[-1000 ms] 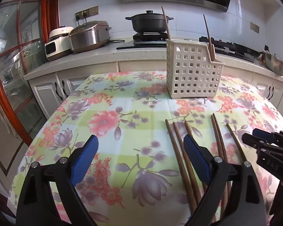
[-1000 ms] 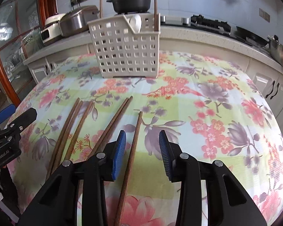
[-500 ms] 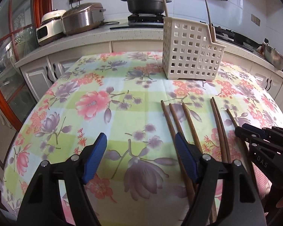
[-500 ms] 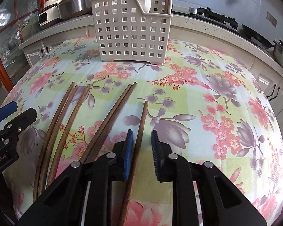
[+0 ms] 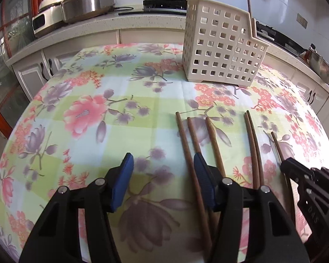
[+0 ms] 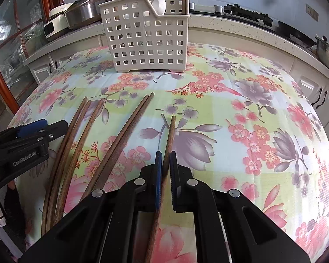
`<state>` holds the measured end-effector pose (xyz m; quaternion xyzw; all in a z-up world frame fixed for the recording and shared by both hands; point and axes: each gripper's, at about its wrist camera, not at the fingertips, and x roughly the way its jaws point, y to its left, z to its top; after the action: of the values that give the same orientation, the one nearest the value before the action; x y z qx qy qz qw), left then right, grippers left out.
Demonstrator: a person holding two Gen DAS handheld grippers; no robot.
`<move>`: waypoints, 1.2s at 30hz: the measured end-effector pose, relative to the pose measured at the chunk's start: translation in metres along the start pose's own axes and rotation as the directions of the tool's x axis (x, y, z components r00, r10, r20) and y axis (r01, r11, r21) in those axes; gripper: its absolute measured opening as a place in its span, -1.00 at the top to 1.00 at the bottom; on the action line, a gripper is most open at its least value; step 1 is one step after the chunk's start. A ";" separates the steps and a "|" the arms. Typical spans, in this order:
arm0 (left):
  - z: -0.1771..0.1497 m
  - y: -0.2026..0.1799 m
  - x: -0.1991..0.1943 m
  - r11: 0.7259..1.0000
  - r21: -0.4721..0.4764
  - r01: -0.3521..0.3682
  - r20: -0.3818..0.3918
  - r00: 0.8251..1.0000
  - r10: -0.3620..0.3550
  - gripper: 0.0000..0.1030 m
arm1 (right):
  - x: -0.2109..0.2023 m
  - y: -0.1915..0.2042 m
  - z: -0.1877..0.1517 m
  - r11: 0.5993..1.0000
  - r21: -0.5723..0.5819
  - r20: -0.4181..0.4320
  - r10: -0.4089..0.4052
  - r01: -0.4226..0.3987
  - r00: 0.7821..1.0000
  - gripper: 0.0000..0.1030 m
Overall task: Organize utensils
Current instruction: 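Close the left tool on a wooden chopstick while the right tool grasps another chopstick, then lift both held chopsticks upright and carry them above the white caddy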
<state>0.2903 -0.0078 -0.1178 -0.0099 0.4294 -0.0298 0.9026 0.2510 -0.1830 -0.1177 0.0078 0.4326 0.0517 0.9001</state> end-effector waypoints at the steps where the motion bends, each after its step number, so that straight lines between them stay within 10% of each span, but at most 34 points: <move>1: 0.001 0.000 0.002 1.000 -0.002 0.000 -0.005 1.000 0.000 0.00 | 0.000 0.000 0.000 1.000 0.002 0.000 0.003 -0.003 1.000 0.86; 17: -0.002 -0.021 0.004 0.996 0.088 -0.027 -0.009 1.000 0.028 0.83 | 0.000 -0.004 -0.001 1.000 0.017 -0.001 0.023 -0.023 1.000 0.84; 36: -0.007 -0.013 -0.026 0.997 0.079 0.009 0.073 0.997 -0.015 0.87 | -0.028 -0.005 0.000 0.999 0.015 0.114 0.048 -0.050 0.992 0.86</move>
<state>0.2675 -0.0195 -0.1011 0.0221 0.3943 -0.0519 0.9173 0.2337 -0.1910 -0.0962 0.0293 0.3808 0.0695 0.9216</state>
